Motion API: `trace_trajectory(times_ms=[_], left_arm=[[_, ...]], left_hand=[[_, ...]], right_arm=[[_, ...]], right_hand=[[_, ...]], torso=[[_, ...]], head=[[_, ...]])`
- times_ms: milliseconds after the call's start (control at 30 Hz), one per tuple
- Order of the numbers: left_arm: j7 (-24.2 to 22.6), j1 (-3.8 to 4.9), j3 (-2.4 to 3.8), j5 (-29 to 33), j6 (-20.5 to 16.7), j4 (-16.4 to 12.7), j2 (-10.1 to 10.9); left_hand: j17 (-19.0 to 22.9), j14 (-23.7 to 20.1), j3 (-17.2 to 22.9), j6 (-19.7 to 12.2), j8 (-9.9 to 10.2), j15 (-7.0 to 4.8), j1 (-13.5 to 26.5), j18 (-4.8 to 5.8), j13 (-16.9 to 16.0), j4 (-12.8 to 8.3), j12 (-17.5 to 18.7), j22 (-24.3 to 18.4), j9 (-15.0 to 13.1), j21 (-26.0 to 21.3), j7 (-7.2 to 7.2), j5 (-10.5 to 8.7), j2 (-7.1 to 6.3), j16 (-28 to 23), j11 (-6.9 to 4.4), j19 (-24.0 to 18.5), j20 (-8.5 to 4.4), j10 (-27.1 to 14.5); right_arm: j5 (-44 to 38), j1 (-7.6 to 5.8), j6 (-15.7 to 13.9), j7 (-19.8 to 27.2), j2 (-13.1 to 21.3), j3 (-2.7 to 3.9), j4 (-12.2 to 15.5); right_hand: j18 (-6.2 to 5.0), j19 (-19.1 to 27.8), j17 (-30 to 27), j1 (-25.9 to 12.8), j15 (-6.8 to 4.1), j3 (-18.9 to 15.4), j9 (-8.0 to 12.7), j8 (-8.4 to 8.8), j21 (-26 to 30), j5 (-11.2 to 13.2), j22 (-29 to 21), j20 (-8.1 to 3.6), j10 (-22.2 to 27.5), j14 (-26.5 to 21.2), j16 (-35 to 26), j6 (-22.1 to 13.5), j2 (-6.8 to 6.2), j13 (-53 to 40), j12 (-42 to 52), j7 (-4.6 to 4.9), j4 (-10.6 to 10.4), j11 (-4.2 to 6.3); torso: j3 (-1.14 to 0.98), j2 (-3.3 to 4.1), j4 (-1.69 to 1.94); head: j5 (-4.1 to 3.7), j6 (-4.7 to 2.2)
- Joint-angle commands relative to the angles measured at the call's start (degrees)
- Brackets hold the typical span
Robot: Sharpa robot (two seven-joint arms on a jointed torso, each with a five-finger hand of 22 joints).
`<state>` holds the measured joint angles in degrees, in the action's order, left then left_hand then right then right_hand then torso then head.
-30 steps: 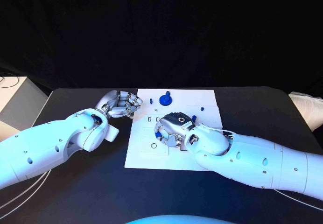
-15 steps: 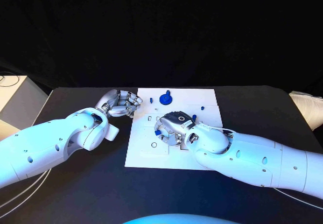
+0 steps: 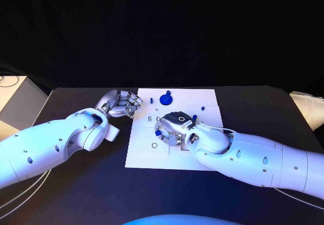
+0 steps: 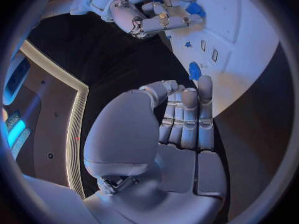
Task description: Assemble the parts on the task board
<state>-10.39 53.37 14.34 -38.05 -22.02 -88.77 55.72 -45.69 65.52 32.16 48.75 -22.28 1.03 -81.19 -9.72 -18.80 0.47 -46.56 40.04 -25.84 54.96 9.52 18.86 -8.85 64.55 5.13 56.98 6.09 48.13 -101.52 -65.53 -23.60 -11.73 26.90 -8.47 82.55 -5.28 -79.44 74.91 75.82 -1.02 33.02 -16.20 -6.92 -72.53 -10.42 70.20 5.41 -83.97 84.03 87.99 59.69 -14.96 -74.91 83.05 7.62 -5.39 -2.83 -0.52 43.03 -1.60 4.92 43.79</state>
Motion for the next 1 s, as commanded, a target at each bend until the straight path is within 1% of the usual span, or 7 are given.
trace_trajectory(times_ms=[33,167,200,300,467,767,1000], left_arm=[[-0.2,-0.02,0.04,0.5,0.6,0.0,-0.1],[-0.2,-0.02,0.04,0.5,0.6,0.0,-0.1],[-0.2,-0.02,0.04,0.5,0.6,0.0,-0.1],[-0.2,-0.02,0.04,0.6,0.5,0.0,-0.1],[-0.2,-0.02,0.04,0.6,0.5,0.0,-0.1],[-0.1,-0.03,0.04,0.7,0.6,0.1,-0.1],[-0.1,-0.03,0.04,0.7,0.6,0.1,-0.1]], left_hand=[[0.1,-0.4,0.0,-0.4,0.2,0.09,-0.7,-0.85,0.1,-0.2,0.3,0.0,0.1,-0.3,0.14,0.31,0.12,-0.4,0.28,-0.2,0.24,-0.2],[0.1,-0.5,0.0,-0.4,0.2,0.12,-0.6,-0.84,0.1,-0.2,0.3,0.0,0.1,-0.3,0.15,0.32,0.17,-0.4,0.30,-0.2,0.26,-0.2],[0.1,-0.5,0.0,-0.4,0.2,0.12,-0.6,-0.84,0.1,-0.2,0.3,0.0,0.1,-0.3,0.15,0.32,0.17,-0.4,0.30,-0.2,0.26,-0.2],[0.2,-0.5,0.0,-0.4,0.2,0.13,-0.6,-0.84,0.1,-0.1,0.3,0.0,0.1,-0.3,0.16,0.33,0.20,-0.5,0.30,-0.2,0.27,-0.3],[0.3,-0.6,0.0,-0.4,0.2,0.13,-0.6,-0.84,0.1,-0.1,0.3,0.0,0.1,-0.3,0.16,0.34,0.22,-0.5,0.31,-0.3,0.28,-0.3],[0.4,-0.7,0.0,-0.4,0.3,0.15,-0.7,-0.84,0.1,-0.2,0.3,0.0,0.1,-0.3,0.17,0.36,0.26,-0.6,0.32,-0.3,0.29,-0.3],[0.5,-0.7,0.0,-0.4,0.3,0.17,-0.7,-0.84,0.2,-0.2,0.2,0.0,0.1,-0.3,0.18,0.38,0.30,-0.7,0.34,-0.4,0.31,-0.4]], right_arm=[[0.0,0.28,-1.1,0.6,0.1,-0.24,-0.2],[0.3,0.30,-4.5,0.9,0.2,-0.24,-0.1],[0.3,0.30,-4.8,0.9,0.2,-0.24,-0.1],[0.4,0.32,-6.5,0.8,0.3,-0.24,0.0],[0.4,0.34,-8.4,0.4,0.4,-0.23,0.1],[0.6,0.35,-8.7,0.1,0.6,-0.23,0.1],[1.3,0.37,-9.5,0.1,1.0,-0.23,0.4]], right_hand=[[0.71,-0.9,12.5,-0.2,0.01,0.8,-0.3,-0.94,-1.0,-0.4,1.1,-0.30,-2.3,4.8,0.7,1.4,1.46,-10.2,1.0,-0.19,-0.6,0.10],[1.25,-2.4,14.2,-0.8,-0.84,2.7,-1.0,-2.51,-3.2,-0.1,3.6,-1.05,-3.5,5.6,1.5,3.4,4.12,-11.6,2.6,-1.29,-1.8,1.08],[1.28,-2.5,14.2,-0.8,-0.92,2.9,-1.1,-2.63,-3.3,-0.1,3.7,-1.13,-3.6,5.6,1.6,3.5,4.26,-11.6,2.7,-1.37,-1.8,1.15],[1.57,-3.3,15.1,-1.1,-1.46,4.5,-1.7,-3.65,-4.4,0.1,4.9,-1.67,-4.2,6.0,2.0,4.1,5.78,-12.3,3.5,-1.97,-2.2,1.72],[1.80,-3.9,15.1,-1.4,-1.86,5.9,-2.4,-4.68,-5.2,0.4,5.9,-2.08,-4.5,6.0,2.0,4.5,6.24,-12.7,3.9,-2.40,-2.1,2.13],[1.85,-4.0,15.1,-1.9,-2.02,7.0,-3.0,-5.35,-5.3,1.4,6.1,-2.32,-4.5,6.0,2.0,4.1,6.49,-12.7,3.9,-2.43,-2.0,2.22],[1.85,-4.0,15.1,-1.9,-2.02,7.0,-3.0,-5.37,-5.3,1.4,6.1,-2.33,-4.6,6.0,2.0,4.1,6.50,-12.7,3.9,-2.43,-2.0,2.22]], torso=[[0.00,0.01,-0.02],[-0.02,-0.01,-0.02],[-0.02,-0.01,-0.02],[-0.03,0.00,-0.01],[-0.05,-0.01,-0.01],[-0.05,0.01,-0.03],[-0.05,0.01,0.01]], head=[[0.02,-0.03],[-0.01,-0.06],[-0.02,-0.06],[-0.02,-0.10],[0.00,-0.15],[-0.12,-0.19],[-0.13,-0.20]])
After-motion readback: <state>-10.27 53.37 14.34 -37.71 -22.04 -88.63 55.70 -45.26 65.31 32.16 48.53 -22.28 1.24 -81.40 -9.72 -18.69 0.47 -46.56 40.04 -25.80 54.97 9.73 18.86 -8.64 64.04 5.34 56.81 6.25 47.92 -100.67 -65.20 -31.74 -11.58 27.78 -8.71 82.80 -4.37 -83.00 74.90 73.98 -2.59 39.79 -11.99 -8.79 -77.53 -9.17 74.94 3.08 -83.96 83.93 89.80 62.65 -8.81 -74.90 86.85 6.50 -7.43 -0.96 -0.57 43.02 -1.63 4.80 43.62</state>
